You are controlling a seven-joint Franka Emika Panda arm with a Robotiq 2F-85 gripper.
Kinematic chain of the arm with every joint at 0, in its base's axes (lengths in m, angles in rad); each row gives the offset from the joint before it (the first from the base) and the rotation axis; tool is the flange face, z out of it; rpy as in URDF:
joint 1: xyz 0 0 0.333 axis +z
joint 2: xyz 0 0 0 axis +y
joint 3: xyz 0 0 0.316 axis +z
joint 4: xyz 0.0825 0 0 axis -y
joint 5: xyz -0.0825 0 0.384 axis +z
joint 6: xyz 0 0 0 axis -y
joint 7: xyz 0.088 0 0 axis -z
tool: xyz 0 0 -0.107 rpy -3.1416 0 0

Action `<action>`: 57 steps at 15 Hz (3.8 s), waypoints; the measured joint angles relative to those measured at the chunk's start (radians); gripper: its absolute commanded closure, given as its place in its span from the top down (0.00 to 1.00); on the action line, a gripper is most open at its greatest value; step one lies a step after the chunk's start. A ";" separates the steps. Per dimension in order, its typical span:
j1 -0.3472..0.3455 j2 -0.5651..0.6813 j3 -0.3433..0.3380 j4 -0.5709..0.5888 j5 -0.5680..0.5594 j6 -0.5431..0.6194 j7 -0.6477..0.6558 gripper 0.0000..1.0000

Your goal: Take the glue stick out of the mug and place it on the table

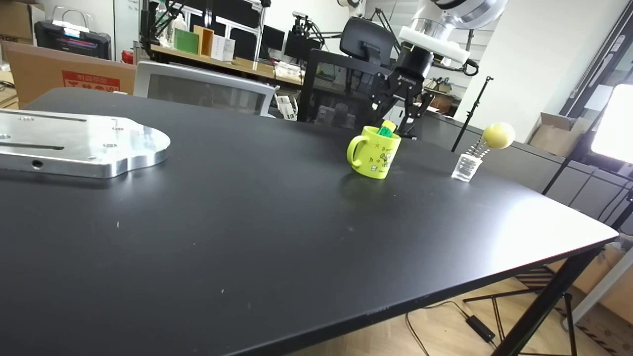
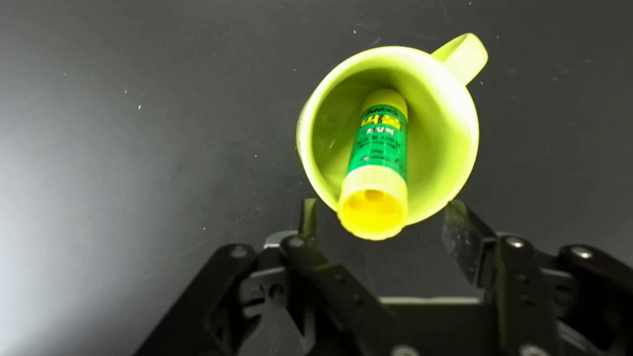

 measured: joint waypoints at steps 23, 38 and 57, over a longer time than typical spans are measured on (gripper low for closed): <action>-0.171 -0.423 -0.059 -0.089 -0.124 -0.211 -0.413 0.34; -0.265 -0.281 -0.110 0.053 -0.123 -0.111 -0.470 0.09; -0.415 0.301 -0.218 0.586 -0.125 0.059 -0.251 0.09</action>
